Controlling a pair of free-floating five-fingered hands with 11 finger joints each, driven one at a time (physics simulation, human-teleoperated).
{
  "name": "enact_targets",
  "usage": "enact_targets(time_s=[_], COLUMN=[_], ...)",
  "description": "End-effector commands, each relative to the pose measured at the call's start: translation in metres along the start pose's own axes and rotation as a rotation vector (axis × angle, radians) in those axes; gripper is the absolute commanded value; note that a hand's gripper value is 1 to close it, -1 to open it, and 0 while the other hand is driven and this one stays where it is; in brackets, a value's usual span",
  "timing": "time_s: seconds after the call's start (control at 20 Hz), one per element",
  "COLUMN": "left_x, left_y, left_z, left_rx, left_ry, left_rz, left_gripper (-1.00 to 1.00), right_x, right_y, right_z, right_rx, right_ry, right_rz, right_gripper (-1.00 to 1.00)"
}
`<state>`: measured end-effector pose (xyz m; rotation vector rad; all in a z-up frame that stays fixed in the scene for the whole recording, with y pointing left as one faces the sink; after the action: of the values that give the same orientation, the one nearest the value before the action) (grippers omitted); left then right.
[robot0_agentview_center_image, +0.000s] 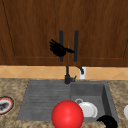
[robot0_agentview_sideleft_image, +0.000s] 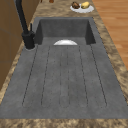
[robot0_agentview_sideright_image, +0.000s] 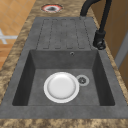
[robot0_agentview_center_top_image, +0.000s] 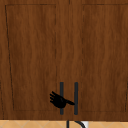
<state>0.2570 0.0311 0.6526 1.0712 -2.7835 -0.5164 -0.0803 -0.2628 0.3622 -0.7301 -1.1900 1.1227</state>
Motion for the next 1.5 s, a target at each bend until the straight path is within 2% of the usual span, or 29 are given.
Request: enact_targets(time_s=[0.0, 0.15, 0.4, 0.55, 0.6, 0.65, 0.75, 0.8, 0.9, 1.15, 1.2, 1.3, 1.35, 1.45], left_x=[-0.027, -0.026, -0.026, -0.023, -0.022, -0.021, -0.021, -0.022, -0.017, -0.001, 0.002, 0.007, 0.007, 0.007], left_y=[-0.021, -0.016, -0.014, -0.005, -0.004, -0.001, 0.009, 0.014, 0.016, 0.003, 0.001, 0.0, 0.001, 0.001], left_z=[0.009, 0.015, 0.02, 0.028, 0.031, 0.034, 0.04, 0.043, 0.045, 0.04, 0.038, 0.036, 0.036, 0.035], left_rx=[0.007, 0.011, 0.001, 0.024, 0.027, 0.016, 0.034, 0.04, 0.06, 0.077, 0.087, 0.166, 0.192, 0.193], left_ry=[0.026, 0.002, -0.044, -0.086, -0.102, -0.132, -0.149, -0.16, -0.163, -0.156, -0.14, -0.057, -0.032, -0.024], left_rz=[0.033, 0.057, 0.061, 0.066, 0.066, 0.03, -0.05, -0.064, -0.051, -0.055, -0.056, -0.042, -0.039, -0.047], left_gripper=[-1.0, -1.0, -1.0, -1.0, 1.0, 1.0, 1.0, 1.0, 1.0, 1.0, 1.0, 1.0, 1.0, 1.0], right_x=[0.0, 0.0, 0.0, 0.0, 0.0, 0.0, 0.0, 0.0, 0.0, 0.0, 0.0, 0.0, 0.0, 0.0], right_y=[0.0, 0.0, 0.0, 0.0, 0.0, 0.0, 0.0, 0.0, 0.0, 0.0, 0.0, 0.0, 0.0, 0.0], right_z=[0.0, 0.0, 0.0, 0.0, 0.0, 0.0, 0.0, 0.0, 0.0, 0.0, 0.0, 0.0, 0.0, 0.0], right_rx=[0.0, 0.0, 0.0, 0.0, 0.0, 0.0, 0.0, 0.0, 0.0, 0.0, 0.0, 0.0, 0.0, 0.0], right_ry=[0.0, 0.0, 0.0, 0.0, 0.0, 0.0, 0.0, 0.0, 0.0, 0.0, 0.0, 0.0, 0.0, 0.0], right_rz=[0.0, 0.0, 0.0, 0.0, 0.0, 0.0, 0.0, 0.0, 0.0, 0.0, 0.0, 0.0, 0.0, 0.0], right_gripper=[0.0, 0.0, 0.0, 0.0, 0.0, 0.0, 0.0, 0.0, 0.0, 0.0, 0.0, 0.0, 0.0, 0.0])
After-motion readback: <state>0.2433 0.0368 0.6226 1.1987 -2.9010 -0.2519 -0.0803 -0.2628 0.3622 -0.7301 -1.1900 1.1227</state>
